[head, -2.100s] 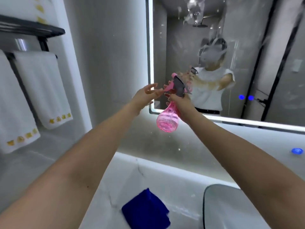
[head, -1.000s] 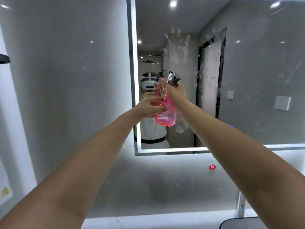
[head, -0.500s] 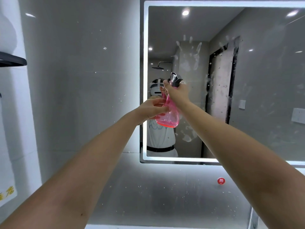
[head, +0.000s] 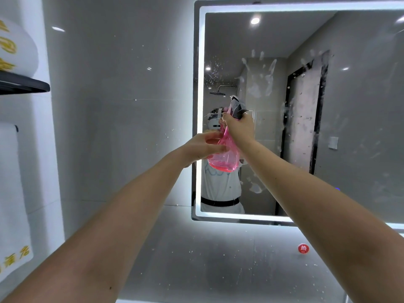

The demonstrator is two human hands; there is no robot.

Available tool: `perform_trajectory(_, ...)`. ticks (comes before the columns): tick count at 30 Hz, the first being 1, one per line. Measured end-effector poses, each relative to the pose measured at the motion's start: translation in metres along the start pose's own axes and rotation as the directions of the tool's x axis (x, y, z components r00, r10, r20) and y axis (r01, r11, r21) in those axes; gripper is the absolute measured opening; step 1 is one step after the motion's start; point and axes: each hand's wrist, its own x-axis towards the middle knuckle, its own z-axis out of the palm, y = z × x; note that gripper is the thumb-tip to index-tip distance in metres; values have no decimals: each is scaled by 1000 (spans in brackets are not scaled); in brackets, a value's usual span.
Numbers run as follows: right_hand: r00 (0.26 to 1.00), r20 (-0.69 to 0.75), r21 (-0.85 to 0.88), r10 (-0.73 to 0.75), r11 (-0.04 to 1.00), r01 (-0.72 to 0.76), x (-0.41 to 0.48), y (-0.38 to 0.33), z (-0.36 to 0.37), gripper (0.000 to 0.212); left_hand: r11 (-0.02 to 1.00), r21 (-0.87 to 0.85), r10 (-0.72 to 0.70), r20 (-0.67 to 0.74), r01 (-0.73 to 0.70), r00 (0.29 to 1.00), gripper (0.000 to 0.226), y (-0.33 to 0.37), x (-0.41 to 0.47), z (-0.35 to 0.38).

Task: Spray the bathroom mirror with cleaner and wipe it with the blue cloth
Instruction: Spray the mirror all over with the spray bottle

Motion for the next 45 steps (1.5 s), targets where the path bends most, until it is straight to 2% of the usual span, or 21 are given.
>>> perform_trajectory(5, 995, -92, -29, -31, 999, 29, -1, -7, -4, 9, 999, 29, 35, 5, -35, 999, 51, 8, 1, 3)
perform_trajectory(13, 995, -102, 5, 3, 1000, -2, -7, -13, -10, 16, 999, -1, 52, 6, -52, 999, 54, 6, 4, 5)
perform_trajectory(24, 989, -137, -18, -47, 999, 45, -14, -10, -26, 6, 998, -23, 68, 67, -67, 995, 58, 9, 4, 21)
perform_trajectory(30, 986, -163, -3, -13, 1000, 13, -23, -23, -46, 28, 996, 15, 84, 89, -85, 992, 59, 19, 6, 30)
perform_trajectory(34, 976, -218, 43, -9, 999, 19, -24, -24, -61, 29, 996, 17, 90, 121, -93, 989, 57, 27, 7, 43)
perform_trajectory(38, 977, -211, 62, 14, 998, 0, -30, -30, -78, 32, 994, 3, 109, 143, -110, 984, 59, 33, 8, 54)
perform_trajectory(41, 980, -196, 46, 12, 999, -3, -37, -35, -89, 34, 993, 10, 115, 164, -119, 980, 59, 35, 10, 62)
perform_trajectory(45, 963, -269, -19, 25, 999, -31, -36, -30, -102, 35, 991, 17, 128, 204, -134, 971, 60, 40, 10, 76)
